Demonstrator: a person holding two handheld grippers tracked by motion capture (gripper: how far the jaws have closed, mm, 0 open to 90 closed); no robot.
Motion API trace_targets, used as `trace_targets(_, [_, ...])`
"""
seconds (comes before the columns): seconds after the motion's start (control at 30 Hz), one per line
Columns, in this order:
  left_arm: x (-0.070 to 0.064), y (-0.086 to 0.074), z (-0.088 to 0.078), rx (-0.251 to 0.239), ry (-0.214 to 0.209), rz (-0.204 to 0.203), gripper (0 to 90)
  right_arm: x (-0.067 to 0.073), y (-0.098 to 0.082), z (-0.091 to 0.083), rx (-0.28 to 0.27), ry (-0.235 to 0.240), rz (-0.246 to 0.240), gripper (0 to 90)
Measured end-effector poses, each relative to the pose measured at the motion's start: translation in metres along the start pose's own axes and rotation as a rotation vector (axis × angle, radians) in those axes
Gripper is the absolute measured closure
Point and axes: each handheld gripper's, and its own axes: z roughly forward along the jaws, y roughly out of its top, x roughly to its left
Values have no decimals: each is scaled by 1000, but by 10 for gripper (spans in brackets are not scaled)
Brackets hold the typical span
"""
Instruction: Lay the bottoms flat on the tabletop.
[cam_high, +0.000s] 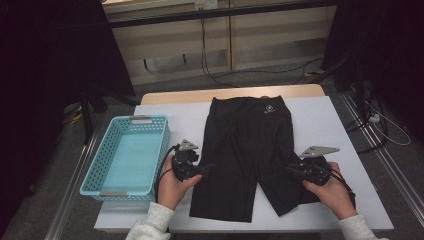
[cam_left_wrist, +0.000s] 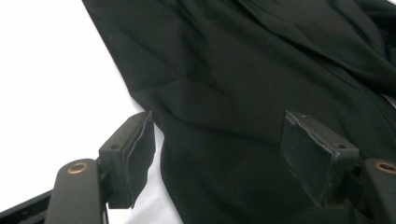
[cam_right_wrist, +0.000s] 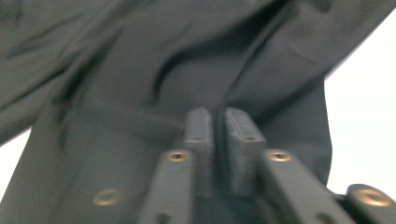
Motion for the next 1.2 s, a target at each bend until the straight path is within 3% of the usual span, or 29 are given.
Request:
trace_targets(0.07, [0, 0, 0, 1, -1, -1, 266, -2, 3, 0, -10, -14, 9, 739])
trace_targets(0.13, [0, 0, 0, 4, -3, -5, 266, -8, 7, -1, -33, -61, 29, 728])
trace_targets(0.2, [0, -1, 1, 5, -2, -3, 264, -17, 10, -1, -70, -121, 79, 705])
trace_targets(0.27, [0, -1, 2, 11, -6, 1, 263, -24, 11, 3, -69, -141, 119, 696])
trace_targets(0.3, [0, -1, 2, 11, -2, 2, 262, -29, 12, 7, -74, -185, 143, 652])
trace_targets(0.33, [-1, -1, 3, 12, -6, -3, 262, -31, 12, 10, -70, -197, 154, 652])
trace_targets(0.43, [-1, -1, 4, 14, -11, -1, 260, -39, 11, 28, -26, -210, 185, 631])
trace_targets(0.5, [0, -1, 4, 14, -9, -1, 260, -41, 12, 31, -55, -207, 202, 695])
trace_targets(0.57, [0, -1, 4, 19, -13, -4, 259, -41, 14, 33, -50, -188, 176, 822])
trace_targets(0.67, [0, -1, 5, 17, -19, -5, 259, -45, 18, 34, -40, -179, 158, 891])
trace_targets(0.87, [0, 0, 4, 6, -20, -6, 259, -58, 26, 20, -92, -167, 192, 893])
trace_targets(0.97, [0, 0, 5, 8, -21, -5, 259, -70, 26, 14, -103, -197, 208, 890])
trace_targets(1.03, [0, 0, 4, 6, -21, -5, 260, -77, 24, 11, -96, -239, 227, 828])
trace_targets(1.1, [0, 1, 4, 9, -23, 1, 259, -80, 21, 9, -87, -278, 216, 841])
trace_targets(1.2, [0, 0, 4, 9, -23, -3, 259, -74, 17, 7, -87, -228, 211, 834])
